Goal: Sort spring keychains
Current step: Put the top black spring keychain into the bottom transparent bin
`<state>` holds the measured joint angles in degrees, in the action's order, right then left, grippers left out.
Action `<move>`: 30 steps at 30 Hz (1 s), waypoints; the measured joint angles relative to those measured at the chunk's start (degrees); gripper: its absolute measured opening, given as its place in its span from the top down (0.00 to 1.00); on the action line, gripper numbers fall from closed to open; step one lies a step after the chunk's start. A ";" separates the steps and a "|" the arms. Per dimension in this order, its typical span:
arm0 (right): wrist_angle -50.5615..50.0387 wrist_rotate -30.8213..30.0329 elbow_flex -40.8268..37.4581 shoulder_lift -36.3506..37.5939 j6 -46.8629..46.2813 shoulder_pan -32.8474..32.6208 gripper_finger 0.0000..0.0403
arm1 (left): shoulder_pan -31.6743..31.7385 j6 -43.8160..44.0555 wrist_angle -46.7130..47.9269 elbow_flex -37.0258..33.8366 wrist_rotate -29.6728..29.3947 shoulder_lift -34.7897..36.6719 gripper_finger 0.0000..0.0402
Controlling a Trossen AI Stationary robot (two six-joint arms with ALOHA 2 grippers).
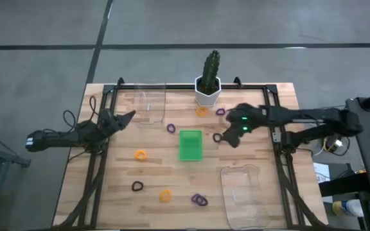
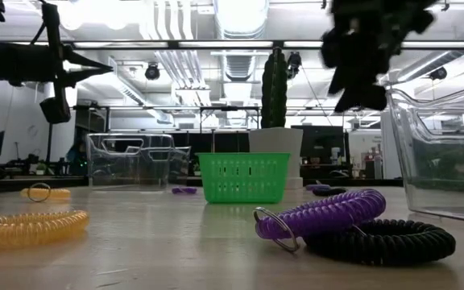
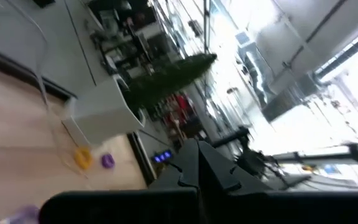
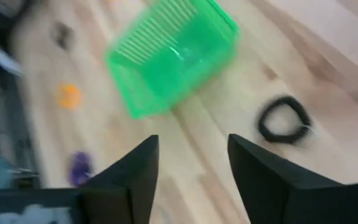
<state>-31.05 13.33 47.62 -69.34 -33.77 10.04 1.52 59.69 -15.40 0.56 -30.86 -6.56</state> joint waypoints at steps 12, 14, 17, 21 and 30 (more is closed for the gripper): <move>-16.75 -0.81 20.28 -29.36 7.21 0.00 0.52 | 0.00 3.62 -0.04 0.04 7.47 0.02 1.00; -20.51 -1.86 22.01 -32.86 8.67 -0.02 0.52 | 0.00 3.62 -0.03 0.07 7.48 0.00 1.00; -21.63 -3.02 22.82 -36.45 9.55 -0.02 0.52 | 0.00 3.82 -0.04 0.11 7.48 0.00 1.00; -21.31 -4.98 23.14 -37.80 10.36 -0.12 0.53 | 0.00 3.84 -0.68 0.13 7.48 0.02 1.00; -20.34 -7.59 20.39 -37.35 14.28 -0.48 0.56 | 0.00 3.81 -1.19 0.17 7.47 0.04 1.00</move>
<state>-51.39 5.74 68.02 -106.69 -19.49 9.56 1.52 63.51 -16.59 0.73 -23.39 -6.52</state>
